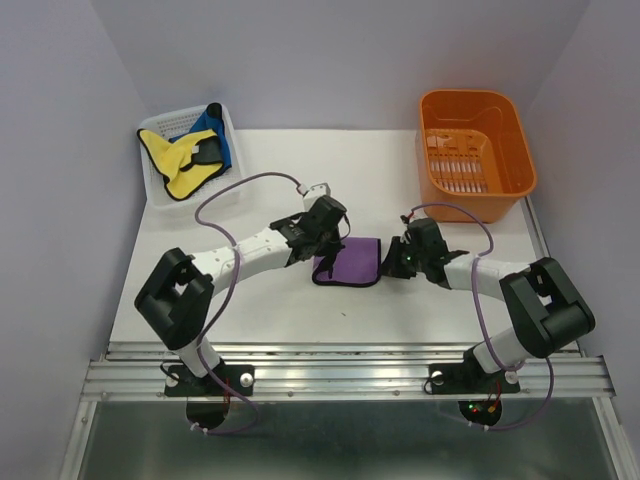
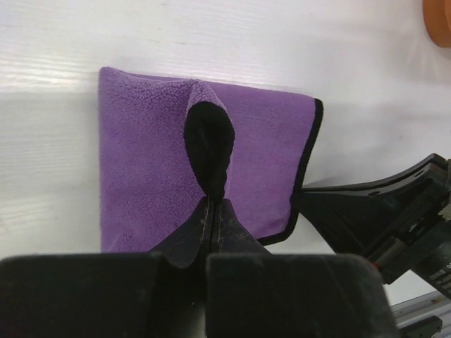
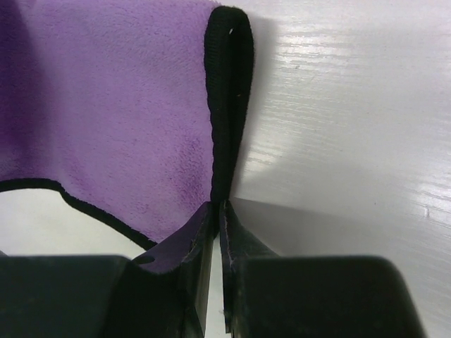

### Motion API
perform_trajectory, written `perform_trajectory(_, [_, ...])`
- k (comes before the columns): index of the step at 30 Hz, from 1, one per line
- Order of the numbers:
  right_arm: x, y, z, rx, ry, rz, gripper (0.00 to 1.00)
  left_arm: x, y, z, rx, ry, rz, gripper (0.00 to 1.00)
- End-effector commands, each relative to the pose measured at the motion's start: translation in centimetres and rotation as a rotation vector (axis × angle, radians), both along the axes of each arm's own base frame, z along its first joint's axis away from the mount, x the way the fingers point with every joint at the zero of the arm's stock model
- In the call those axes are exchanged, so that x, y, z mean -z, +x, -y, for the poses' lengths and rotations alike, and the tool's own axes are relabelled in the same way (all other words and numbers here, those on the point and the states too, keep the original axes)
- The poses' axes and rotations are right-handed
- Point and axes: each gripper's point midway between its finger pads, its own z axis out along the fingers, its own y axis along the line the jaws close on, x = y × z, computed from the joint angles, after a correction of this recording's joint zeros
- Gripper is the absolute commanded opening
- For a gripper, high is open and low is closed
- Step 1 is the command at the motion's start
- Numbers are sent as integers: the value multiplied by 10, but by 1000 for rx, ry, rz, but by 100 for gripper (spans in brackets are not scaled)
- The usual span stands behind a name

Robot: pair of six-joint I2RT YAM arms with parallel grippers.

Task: Fold and stack the towels
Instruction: Fold the towel

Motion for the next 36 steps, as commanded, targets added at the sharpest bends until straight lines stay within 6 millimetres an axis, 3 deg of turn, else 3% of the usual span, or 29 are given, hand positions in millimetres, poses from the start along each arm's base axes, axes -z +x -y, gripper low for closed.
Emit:
perform_trajectory(1, [-12,10,-11,-18,37,51,13,-22,8,39,25,-103,37,0])
perform_trajectory(9, [-9,9,-10,-12,29,48,13,-14,1,84,107,-124,17,0])
perform_trajectory(16, [-8,10,-9,-7,27,41,13,-1,-4,106,155,-135,-9,0])
perform_trajectory(36, [-5,8,-10,-13,25,25,14,17,8,112,61,-119,3,0])
